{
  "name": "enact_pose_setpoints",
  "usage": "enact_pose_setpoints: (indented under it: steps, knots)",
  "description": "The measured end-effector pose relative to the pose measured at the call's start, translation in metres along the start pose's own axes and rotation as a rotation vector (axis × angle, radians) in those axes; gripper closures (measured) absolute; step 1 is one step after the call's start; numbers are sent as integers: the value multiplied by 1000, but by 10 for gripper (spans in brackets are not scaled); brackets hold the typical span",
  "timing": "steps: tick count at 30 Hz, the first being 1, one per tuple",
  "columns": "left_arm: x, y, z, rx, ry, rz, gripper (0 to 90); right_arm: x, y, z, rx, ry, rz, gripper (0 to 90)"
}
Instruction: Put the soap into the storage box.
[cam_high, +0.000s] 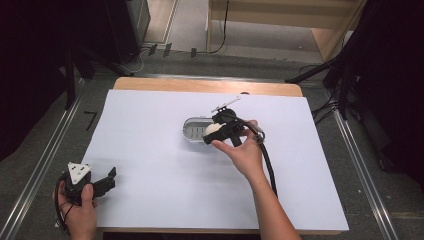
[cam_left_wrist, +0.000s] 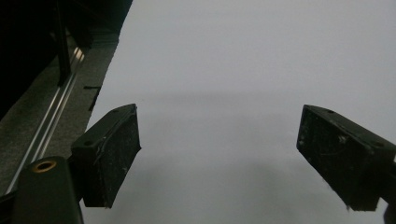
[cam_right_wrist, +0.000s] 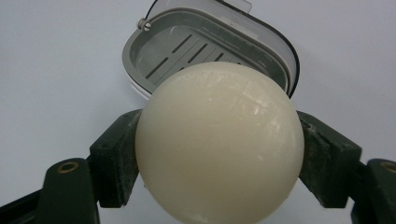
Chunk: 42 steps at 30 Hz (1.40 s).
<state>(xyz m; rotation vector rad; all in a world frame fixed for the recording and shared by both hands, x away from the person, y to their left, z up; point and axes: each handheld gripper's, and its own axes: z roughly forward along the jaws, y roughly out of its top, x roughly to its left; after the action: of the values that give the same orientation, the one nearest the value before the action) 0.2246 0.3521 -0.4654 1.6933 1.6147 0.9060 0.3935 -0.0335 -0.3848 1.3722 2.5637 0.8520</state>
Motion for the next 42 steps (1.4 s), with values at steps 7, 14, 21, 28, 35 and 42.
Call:
enact_pose_setpoints:
  steps: [7,14,21,28,35,42]
  knots:
    - [0,0,0,-1,-3,-1,143,1,6,4,1,-4,-2,248]
    - [1,0,0,0,-5,-1,143,3,12,11,3,-12,-3,248]
    - [1,0,0,-1,-6,-2,143,4,17,19,12,-7,4,248]
    - [1,0,0,0,-5,-3,143,5,25,23,14,-10,15,247]
    - [1,0,0,0,-6,-3,143,6,32,32,26,-18,11,248]
    - [1,0,0,1,-6,-4,143,7,37,40,29,-19,27,248]
